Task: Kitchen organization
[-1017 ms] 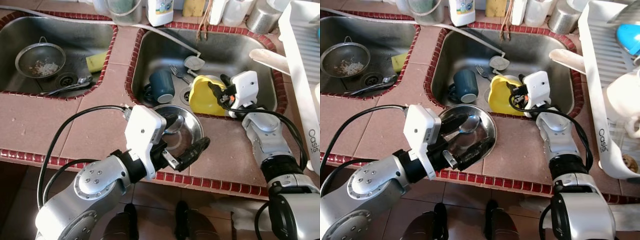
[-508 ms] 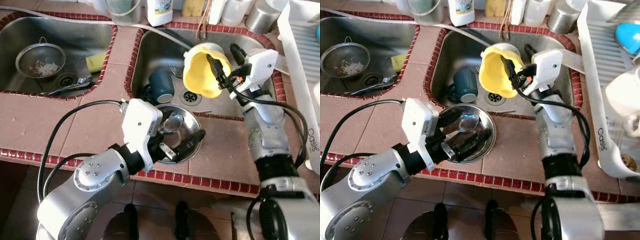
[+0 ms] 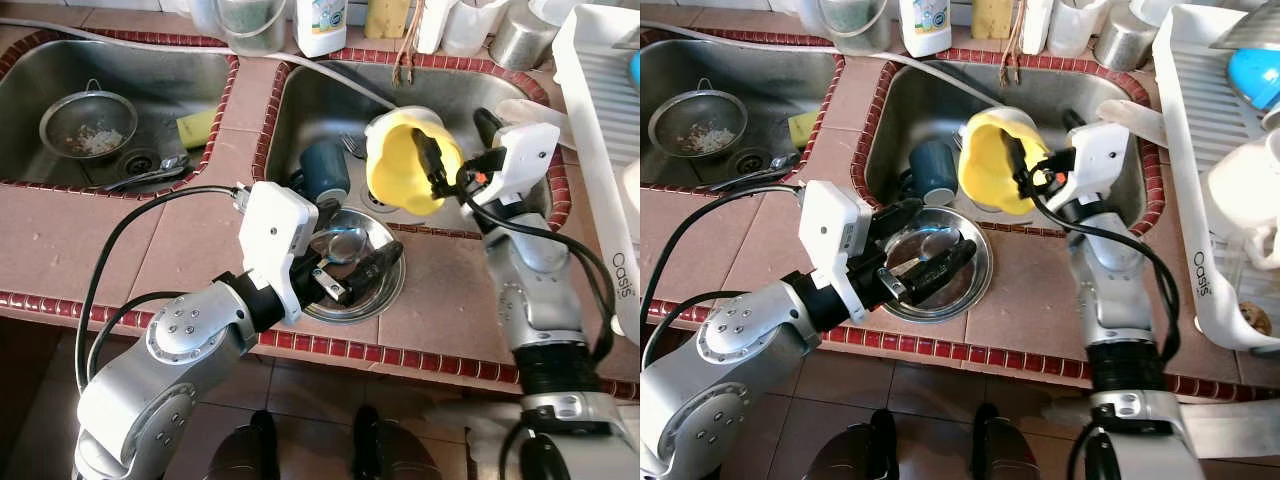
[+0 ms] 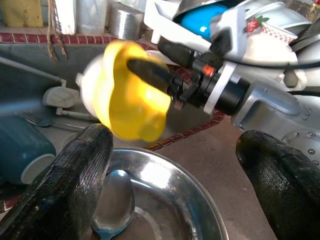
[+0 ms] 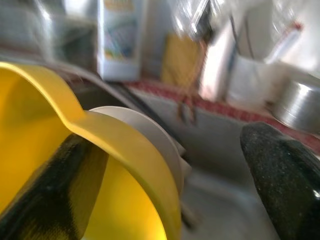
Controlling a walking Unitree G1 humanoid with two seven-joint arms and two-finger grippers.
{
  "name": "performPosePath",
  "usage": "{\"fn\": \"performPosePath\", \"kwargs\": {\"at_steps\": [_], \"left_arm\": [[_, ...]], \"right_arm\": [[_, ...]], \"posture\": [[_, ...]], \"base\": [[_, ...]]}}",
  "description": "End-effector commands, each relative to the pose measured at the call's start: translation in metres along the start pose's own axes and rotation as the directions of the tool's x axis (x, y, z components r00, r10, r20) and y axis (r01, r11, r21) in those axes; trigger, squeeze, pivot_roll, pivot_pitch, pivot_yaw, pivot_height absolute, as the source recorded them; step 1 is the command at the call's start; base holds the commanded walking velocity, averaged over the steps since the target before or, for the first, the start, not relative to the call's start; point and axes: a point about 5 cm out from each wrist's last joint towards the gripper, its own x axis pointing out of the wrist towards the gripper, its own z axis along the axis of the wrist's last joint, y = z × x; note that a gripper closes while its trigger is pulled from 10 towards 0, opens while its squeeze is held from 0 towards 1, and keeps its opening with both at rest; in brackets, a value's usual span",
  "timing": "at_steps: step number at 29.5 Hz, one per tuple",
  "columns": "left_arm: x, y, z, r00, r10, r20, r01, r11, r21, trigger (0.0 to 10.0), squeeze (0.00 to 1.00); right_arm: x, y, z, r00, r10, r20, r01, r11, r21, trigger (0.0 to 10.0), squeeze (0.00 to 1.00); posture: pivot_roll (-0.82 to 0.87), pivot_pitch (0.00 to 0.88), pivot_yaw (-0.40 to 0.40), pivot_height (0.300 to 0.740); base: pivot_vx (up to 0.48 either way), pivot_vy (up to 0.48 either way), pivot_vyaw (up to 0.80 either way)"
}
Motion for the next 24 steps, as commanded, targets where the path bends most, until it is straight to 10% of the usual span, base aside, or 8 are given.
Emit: {"fn": "performPosePath", "kwargs": {"at_steps": [1, 4, 9, 16, 24], "left_arm": [[-0.003, -0.003, -0.001, 1.000, -0.019, 0.000, 0.019, 1.000, -0.004, 10.0, 0.00], [-0.003, -0.003, 0.000, 1.000, -0.018, 0.002, 0.018, 1.000, -0.009, 10.0, 0.00], [-0.003, -0.003, 0.000, 1.000, -0.018, 0.004, 0.019, 1.000, -0.010, 10.0, 0.00], [-0.003, -0.003, 0.000, 1.000, -0.017, 0.008, 0.017, 1.000, -0.015, 10.0, 0.00], [-0.002, -0.003, 0.000, 1.000, -0.018, 0.011, 0.018, 1.000, -0.023, 10.0, 0.00]], "right_arm": [[-0.010, -0.002, -0.027, 0.981, -0.006, -0.192, -0.021, 0.990, -0.138, 10.0, 0.03], [-0.014, -0.005, -0.034, 0.972, -0.025, -0.233, -0.030, 0.973, -0.230, 10.0, 0.00], [-0.019, -0.008, -0.042, 0.939, 0.000, -0.344, -0.036, 0.994, -0.099, 10.0, 0.00], [-0.039, 0.002, -0.062, 0.779, 0.121, -0.616, -0.122, 0.992, 0.041, 10.0, 0.00], [-0.014, 0.006, 0.003, 0.979, 0.095, -0.183, -0.076, 0.991, 0.107, 10.0, 0.00]], "posture": [[-0.06, 0.290, 0.027, 0.740], [-0.06, 0.291, 0.026, 0.740], [-0.06, 0.297, 0.024, 0.740], [-0.07, 0.301, 0.023, 0.740], [-0.07, 0.308, 0.020, 0.740]], "base": [[0.000, 0.000, 0.00], [0.000, 0.000, 0.00], [0.000, 0.000, 0.00], [0.000, 0.000, 0.00], [0.000, 0.000, 0.00]]}}
